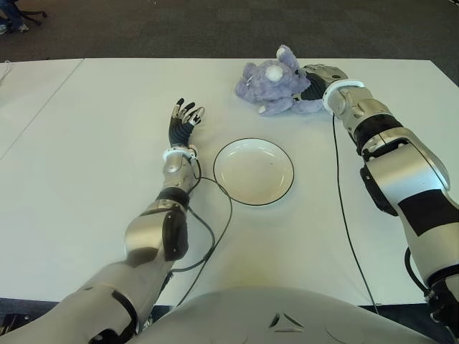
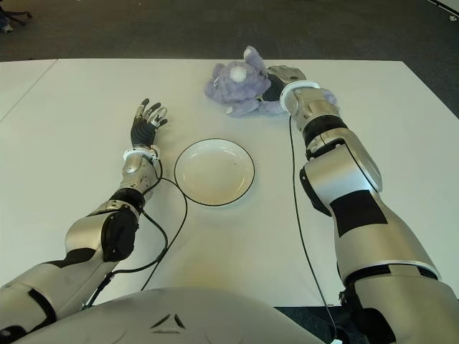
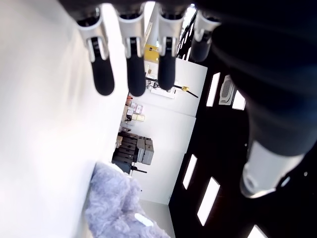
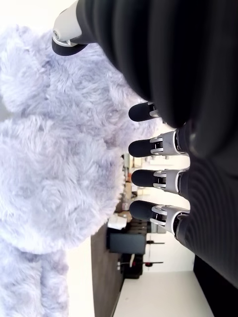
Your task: Put the doll into the plate.
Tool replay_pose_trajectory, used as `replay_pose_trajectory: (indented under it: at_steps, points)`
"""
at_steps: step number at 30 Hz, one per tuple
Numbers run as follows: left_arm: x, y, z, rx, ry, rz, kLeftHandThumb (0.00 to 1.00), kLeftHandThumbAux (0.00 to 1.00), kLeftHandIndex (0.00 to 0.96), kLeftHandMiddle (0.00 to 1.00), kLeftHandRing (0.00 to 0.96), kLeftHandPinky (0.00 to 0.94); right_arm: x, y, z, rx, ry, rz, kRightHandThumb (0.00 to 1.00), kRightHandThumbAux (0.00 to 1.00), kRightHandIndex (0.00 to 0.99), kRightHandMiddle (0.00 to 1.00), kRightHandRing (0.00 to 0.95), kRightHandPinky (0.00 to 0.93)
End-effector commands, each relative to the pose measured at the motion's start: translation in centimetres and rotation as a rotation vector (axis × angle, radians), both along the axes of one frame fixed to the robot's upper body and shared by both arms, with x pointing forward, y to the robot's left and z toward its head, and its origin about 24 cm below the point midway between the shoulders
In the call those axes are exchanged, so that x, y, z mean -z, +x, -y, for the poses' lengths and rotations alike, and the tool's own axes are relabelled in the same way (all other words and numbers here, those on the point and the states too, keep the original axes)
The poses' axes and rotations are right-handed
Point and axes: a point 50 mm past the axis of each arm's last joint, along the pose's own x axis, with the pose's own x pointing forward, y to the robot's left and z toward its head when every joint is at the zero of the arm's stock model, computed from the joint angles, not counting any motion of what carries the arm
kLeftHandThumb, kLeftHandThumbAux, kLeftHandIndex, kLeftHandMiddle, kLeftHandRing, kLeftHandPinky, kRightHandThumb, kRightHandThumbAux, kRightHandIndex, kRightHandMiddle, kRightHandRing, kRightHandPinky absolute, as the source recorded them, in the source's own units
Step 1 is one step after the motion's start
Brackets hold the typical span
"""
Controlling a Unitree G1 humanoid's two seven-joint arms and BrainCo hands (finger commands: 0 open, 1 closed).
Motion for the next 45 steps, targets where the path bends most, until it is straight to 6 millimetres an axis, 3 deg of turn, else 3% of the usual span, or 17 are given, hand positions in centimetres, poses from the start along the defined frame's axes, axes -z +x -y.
replay_pose_trajectory:
  at_steps: [1,10,18,25,28,31,34,38,45]
  points:
    - [8.5,-7.1,1.3,0.019,-0.133,-0.438,0.012,0.696,0.073,0.199,0.224,0.240,2.2,-0.7,0.2,0.006,0.044,-0.041,0.390,0.462,0.000,0.000,0.000,0.054]
    - [8.6,-7.2,1.5,0.021,-0.136,-0.432,0.004,0.700,0.095,0.199,0.215,0.231,5.6,-2.2,1.3,0.006,0.105,-0.117,0.378,0.456,0.000,0.000,0.000,0.174]
    - [8.7,-7.5,1.7,0.022,-0.148,-0.416,0.000,0.712,0.093,0.203,0.223,0.240,7.5,-3.8,2.2,-0.105,0.118,-0.203,0.360,0.430,0.000,0.000,0.014,0.201]
    - [8.7,-7.6,1.8,0.017,-0.139,-0.419,0.000,0.705,0.092,0.204,0.226,0.238,9.8,-8.1,3.6,-0.382,0.217,-0.362,0.225,0.431,0.000,0.000,0.028,0.173]
    - [8.8,-7.6,1.9,0.016,-0.133,-0.423,0.000,0.699,0.085,0.200,0.217,0.220,10.0,-9.2,4.1,-0.442,0.242,-0.423,0.168,0.432,0.000,0.000,0.001,0.073]
    - [8.9,-7.7,1.9,0.015,-0.127,-0.434,0.000,0.691,0.076,0.191,0.209,0.222,9.8,-11.1,5.0,-0.545,0.298,-0.513,0.130,0.431,0.000,0.000,0.000,0.061]
    - [8.9,-7.7,2.0,0.012,-0.132,-0.435,0.000,0.690,0.077,0.190,0.211,0.235,9.3,-12.4,5.6,-0.607,0.325,-0.543,0.113,0.434,0.000,0.000,0.000,0.051]
    - [8.9,-7.9,2.0,0.008,-0.138,-0.429,0.000,0.690,0.070,0.191,0.212,0.226,9.5,-16.0,6.0,-0.696,0.383,-0.658,0.088,0.443,0.000,0.000,0.000,0.025]
    - [9.0,-7.9,2.0,0.015,-0.123,-0.429,0.010,0.687,0.061,0.189,0.210,0.226,9.9,-18.7,6.2,-0.710,0.441,-0.795,0.092,0.440,0.000,0.000,0.000,0.000]
